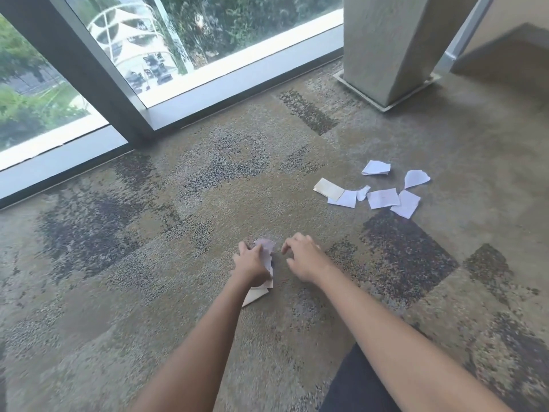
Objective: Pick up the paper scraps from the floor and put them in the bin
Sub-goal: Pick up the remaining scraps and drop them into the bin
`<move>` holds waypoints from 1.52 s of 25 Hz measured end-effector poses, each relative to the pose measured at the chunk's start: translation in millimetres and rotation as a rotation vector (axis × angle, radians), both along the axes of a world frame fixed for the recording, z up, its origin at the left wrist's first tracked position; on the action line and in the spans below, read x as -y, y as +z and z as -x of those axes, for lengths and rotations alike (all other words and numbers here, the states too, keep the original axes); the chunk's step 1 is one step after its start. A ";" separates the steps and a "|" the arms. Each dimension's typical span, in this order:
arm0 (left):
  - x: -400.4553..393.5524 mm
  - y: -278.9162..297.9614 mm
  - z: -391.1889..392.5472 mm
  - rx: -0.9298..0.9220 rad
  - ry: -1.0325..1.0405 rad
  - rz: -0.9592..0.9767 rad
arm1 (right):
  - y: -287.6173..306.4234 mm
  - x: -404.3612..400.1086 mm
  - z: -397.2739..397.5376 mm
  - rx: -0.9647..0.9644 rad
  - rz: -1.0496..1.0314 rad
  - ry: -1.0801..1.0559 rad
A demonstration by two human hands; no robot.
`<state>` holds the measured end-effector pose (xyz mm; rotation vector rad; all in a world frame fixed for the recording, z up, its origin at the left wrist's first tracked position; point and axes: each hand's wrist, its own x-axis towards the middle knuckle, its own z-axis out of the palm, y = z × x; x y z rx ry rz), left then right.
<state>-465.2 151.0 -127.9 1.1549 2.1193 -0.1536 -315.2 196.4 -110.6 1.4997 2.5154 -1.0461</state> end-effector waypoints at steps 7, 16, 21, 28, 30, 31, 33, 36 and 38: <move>30.4 1.1 30.2 0.491 0.385 -0.230 | -11.0 -12.0 35.1 0.025 -0.037 0.115; 41.1 23.2 56.0 0.918 1.205 -0.598 | -35.3 10.7 51.1 0.078 -0.303 0.172; 27.1 32.9 48.3 0.969 1.399 -0.742 | -18.9 24.1 43.9 -0.109 0.053 0.321; 18.2 30.3 28.1 0.983 1.372 -0.785 | -19.7 54.6 47.2 0.080 -0.116 0.616; 17.9 29.0 22.1 0.986 1.364 -0.784 | -17.2 57.5 52.1 0.098 -0.053 0.538; 17.9 27.4 20.5 0.992 1.359 -0.787 | -17.0 58.4 54.3 0.096 -0.003 0.506; 15.3 24.7 19.8 0.980 1.334 -0.797 | -15.7 55.3 53.1 0.081 0.086 0.475; 7.1 22.2 15.1 0.971 1.244 -0.787 | -10.3 33.6 30.3 0.026 0.253 0.381; -2.0 19.7 6.1 0.991 1.195 -0.762 | -3.4 6.8 -3.8 -0.033 0.288 0.299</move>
